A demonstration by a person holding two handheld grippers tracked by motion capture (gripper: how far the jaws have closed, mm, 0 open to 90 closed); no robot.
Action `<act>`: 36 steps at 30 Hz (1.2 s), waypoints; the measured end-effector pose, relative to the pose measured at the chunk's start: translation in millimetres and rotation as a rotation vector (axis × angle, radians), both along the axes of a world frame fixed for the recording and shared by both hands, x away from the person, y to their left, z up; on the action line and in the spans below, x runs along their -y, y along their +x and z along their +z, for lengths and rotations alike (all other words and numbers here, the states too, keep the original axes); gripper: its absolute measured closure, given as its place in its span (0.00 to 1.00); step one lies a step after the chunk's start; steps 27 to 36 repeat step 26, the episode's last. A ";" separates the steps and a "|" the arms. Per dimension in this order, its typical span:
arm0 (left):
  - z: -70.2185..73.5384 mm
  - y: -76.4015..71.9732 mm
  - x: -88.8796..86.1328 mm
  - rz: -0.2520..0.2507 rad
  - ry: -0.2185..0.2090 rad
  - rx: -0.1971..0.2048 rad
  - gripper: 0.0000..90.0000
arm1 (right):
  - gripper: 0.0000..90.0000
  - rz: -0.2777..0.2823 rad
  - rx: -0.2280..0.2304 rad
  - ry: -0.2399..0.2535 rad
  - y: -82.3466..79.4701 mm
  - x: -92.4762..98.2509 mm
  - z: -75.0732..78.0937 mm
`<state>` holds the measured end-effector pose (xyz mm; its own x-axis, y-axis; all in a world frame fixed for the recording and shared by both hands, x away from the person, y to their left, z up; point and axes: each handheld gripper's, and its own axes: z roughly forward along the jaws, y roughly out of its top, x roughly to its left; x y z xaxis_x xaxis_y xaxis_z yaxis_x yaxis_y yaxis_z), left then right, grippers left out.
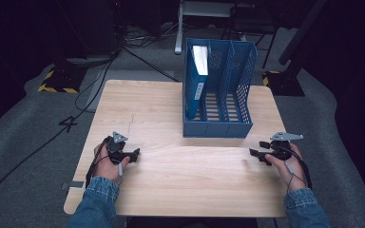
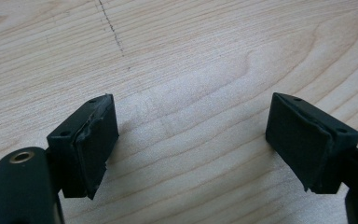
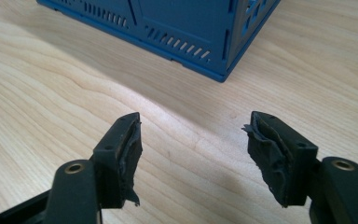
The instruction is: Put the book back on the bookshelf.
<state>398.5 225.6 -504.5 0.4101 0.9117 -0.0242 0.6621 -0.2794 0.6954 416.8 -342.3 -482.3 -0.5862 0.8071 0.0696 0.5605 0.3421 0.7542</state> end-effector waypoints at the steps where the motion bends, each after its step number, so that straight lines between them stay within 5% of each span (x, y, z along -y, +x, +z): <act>1: 0.0 0.0 0.0 0.000 0.000 0.000 0.19 | 0.40 0.000 0.000 0.000 0.0 0.0 0.0; 8: 0.0 0.0 0.1 0.000 0.000 0.000 0.19 | 0.39 -0.029 0.054 -0.005 -0.6 -0.4 -18.5; 15: 0.0 0.2 0.5 0.001 0.000 0.001 0.19 | 0.17 -0.030 0.028 -0.079 0.6 -6.4 -22.2; 19: 0.1 0.2 0.6 0.001 0.001 0.000 0.19 | 0.13 -0.048 0.015 -0.087 2.0 -7.2 -22.6; 36: 0.0 0.4 1.0 0.000 0.000 0.001 0.19 | 0.12 -0.052 0.013 -0.089 2.6 -7.4 -22.7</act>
